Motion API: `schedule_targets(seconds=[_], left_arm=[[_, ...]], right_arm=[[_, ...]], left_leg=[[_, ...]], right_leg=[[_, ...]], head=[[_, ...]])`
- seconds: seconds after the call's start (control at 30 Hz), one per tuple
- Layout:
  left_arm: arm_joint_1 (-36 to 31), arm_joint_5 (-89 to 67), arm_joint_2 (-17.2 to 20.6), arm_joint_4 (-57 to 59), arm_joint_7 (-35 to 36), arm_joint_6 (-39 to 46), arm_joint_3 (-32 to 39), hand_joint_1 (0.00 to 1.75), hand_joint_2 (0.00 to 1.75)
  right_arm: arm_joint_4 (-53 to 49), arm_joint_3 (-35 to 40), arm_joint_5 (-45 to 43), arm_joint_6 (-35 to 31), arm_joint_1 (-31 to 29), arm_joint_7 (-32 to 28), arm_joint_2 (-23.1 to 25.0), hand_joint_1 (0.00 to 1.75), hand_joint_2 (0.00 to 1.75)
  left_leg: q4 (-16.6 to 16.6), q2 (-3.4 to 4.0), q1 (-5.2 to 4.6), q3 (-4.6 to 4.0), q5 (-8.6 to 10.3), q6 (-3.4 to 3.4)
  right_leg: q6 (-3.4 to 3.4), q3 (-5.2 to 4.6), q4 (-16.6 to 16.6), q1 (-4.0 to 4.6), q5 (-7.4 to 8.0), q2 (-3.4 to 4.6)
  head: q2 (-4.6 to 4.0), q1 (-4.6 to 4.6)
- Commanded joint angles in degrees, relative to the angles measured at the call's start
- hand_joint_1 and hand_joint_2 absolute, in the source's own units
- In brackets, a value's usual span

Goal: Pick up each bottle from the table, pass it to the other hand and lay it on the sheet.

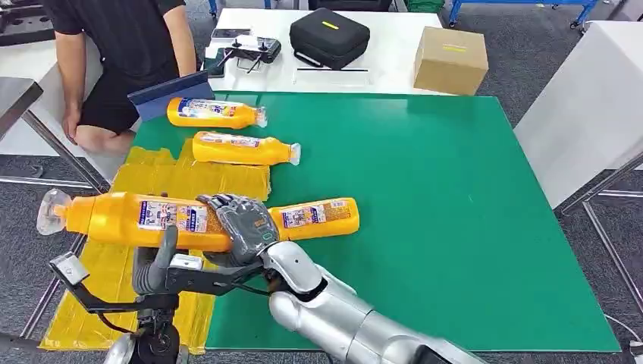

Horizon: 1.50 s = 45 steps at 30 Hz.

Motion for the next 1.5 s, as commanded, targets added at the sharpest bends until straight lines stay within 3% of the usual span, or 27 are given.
schedule_targets(seconds=[0.03,0.5,0.67,0.87,1.37,1.4,1.43,1.5], left_arm=[[-4.38,-0.27,0.1,1.7,0.32,-0.45,-1.48,0.0,1.75],[-3.06,-1.99,0.25,0.45,-1.02,0.96,-0.81,0.0,1.75],[-1.69,-7.6,-0.12,-0.99,-5.79,4.06,1.56,0.0,1.75],[-0.01,-9.58,-0.91,-4.34,-8.01,6.37,5.48,0.0,1.75],[2.27,-9.21,-1.03,-7.76,-10.33,6.33,9.11,0.0,1.75],[2.35,-9.04,-0.84,-7.83,-10.75,5.7,9.13,0.63,1.75],[2.39,-8.92,-0.85,-7.78,-11.03,5.41,9.18,1.75,1.75],[2.24,-8.62,-0.61,-7.26,-11.37,4.88,9.2,1.75,1.75]], right_arm=[[2.91,7.08,0.62,0.72,0.39,-0.4,-0.39,1.75,1.75],[1.14,12.43,0.56,5.19,6.03,-1.27,-0.39,1.73,1.75],[-0.18,14.28,-3.3,11.99,10.48,-5.31,-0.61,1.75,1.75],[0.23,16.86,-7.77,13.61,9.5,-5.96,-0.39,1.75,1.75],[0.32,18.24,-9.57,14.36,8.82,-6.38,-0.39,1.75,1.75],[0.35,18.24,-9.64,14.5,8.79,-6.45,-0.39,1.75,1.75],[0.42,18.17,-9.71,14.53,8.78,-6.52,-0.39,1.75,1.75],[0.83,17.97,-9.85,14.58,8.59,-6.77,-0.39,1.75,1.75]], left_leg=[[-0.03,-0.13,0.09,0.16,-0.03,-0.2],[-0.1,-0.14,0.1,0.25,-0.06,-0.26],[-0.11,-0.14,0.11,0.25,-0.07,-0.27],[-0.07,-0.13,0.14,0.21,-0.09,-0.3],[-0.12,-0.17,0.13,0.17,-0.04,-0.27],[-0.11,-0.14,0.13,0.13,-0.03,-0.24],[-0.11,-0.1,0.13,0.09,-0.02,-0.22],[-0.11,-0.13,0.12,0.09,-0.01,-0.22]], right_leg=[[-0.11,0.24,-0.08,0.08,-0.06,-0.16],[-0.15,0.33,-0.16,0.09,-0.09,-0.19],[-0.16,0.32,-0.17,0.09,-0.11,-0.2],[-0.19,0.27,-0.14,0.12,-0.13,-0.19],[-0.17,0.2,-0.18,0.1,-0.11,-0.23],[-0.15,0.16,-0.18,0.1,-0.08,-0.19],[-0.14,0.11,-0.17,0.09,-0.06,-0.15],[-0.13,0.11,-0.17,0.08,-0.06,-0.19]], head=[[0.0,0.02],[0.0,0.0],[0.0,0.0],[0.0,0.0],[0.0,0.0],[0.0,0.0],[0.0,0.0],[0.0,0.02]])
